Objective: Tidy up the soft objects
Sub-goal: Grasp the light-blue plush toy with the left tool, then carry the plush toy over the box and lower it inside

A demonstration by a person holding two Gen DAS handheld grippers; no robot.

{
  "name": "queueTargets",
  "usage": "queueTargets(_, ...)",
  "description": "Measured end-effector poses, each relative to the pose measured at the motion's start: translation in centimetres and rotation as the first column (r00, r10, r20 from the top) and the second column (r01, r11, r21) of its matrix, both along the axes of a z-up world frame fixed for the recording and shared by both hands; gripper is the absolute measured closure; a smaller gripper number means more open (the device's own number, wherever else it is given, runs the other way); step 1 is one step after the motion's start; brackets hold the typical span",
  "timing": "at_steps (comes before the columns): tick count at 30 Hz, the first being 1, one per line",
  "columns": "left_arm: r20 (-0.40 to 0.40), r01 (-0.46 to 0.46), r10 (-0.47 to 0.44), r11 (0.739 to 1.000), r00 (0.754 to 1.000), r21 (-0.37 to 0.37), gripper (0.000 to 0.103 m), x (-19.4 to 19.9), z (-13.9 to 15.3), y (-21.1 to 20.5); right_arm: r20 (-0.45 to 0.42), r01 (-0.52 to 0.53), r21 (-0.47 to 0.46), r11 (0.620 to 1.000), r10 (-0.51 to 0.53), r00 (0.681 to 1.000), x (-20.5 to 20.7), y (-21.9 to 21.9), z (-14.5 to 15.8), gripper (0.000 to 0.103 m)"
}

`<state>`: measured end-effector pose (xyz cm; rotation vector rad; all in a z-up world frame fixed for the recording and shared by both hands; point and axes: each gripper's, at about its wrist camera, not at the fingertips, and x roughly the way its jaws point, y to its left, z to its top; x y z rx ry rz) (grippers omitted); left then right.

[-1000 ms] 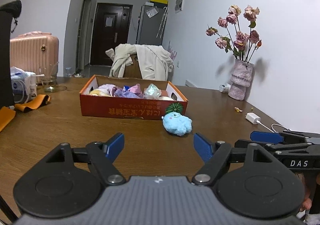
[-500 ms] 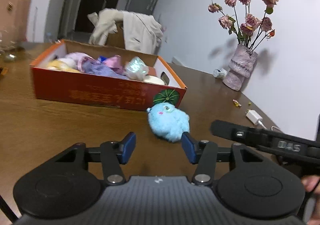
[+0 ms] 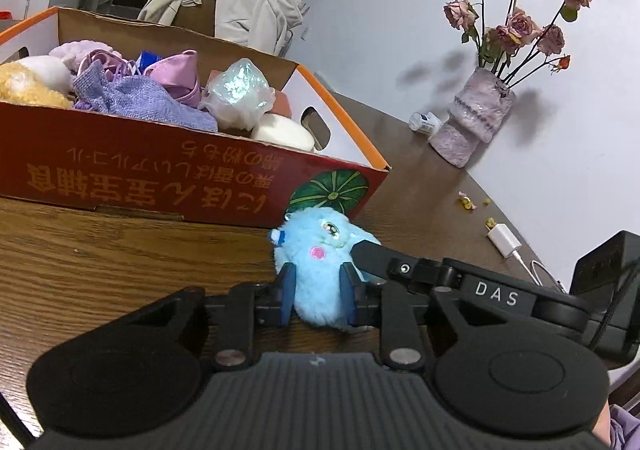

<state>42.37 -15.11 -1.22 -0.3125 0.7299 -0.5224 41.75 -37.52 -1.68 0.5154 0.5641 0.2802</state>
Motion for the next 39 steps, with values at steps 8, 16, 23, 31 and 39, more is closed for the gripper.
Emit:
queueTargets(8, -0.009, -0.011, 0.011, 1.000, 1.000, -0.012, 0.081, -0.3, 0.1, 0.1, 0.014, -0.008, 0.011, 1.000, 0.008, 1.000, -0.6, -0.3, -0.2, 0.077)
queueTargets(16, 0.047, -0.040, 0.041, 0.999, 0.998, -0.010, 0.081, -7.0, 3.3, 1.5, 0.060, -0.063, 0.041, 0.997, 0.060, 0.996, -5.8, 0.3, 2.3, 0.079)
queueTargets(23, 0.143, -0.065, 0.068, 0.998, 0.987, -0.027, 0.082, -16.2, 6.6, 2.2, 0.135, -0.101, 0.042, 0.994, 0.094, 0.986, -14.1, 1.1, 5.3, 0.080)
queueTargets(31, 0.211, -0.074, 0.076, 0.997, 0.975, -0.019, 0.082, -22.8, 8.3, 2.1, 0.205, -0.106, -0.032, 0.994, 0.111, 0.973, -20.2, 1.9, 7.1, 0.082)
queueTargets(39, 0.233, -0.080, 0.084, 0.996, 0.969, -0.028, 0.082, -24.5, 8.5, 1.9, 0.228, -0.111, -0.044, 0.993, 0.118, 0.967, -21.9, 1.6, 7.6, 0.082)
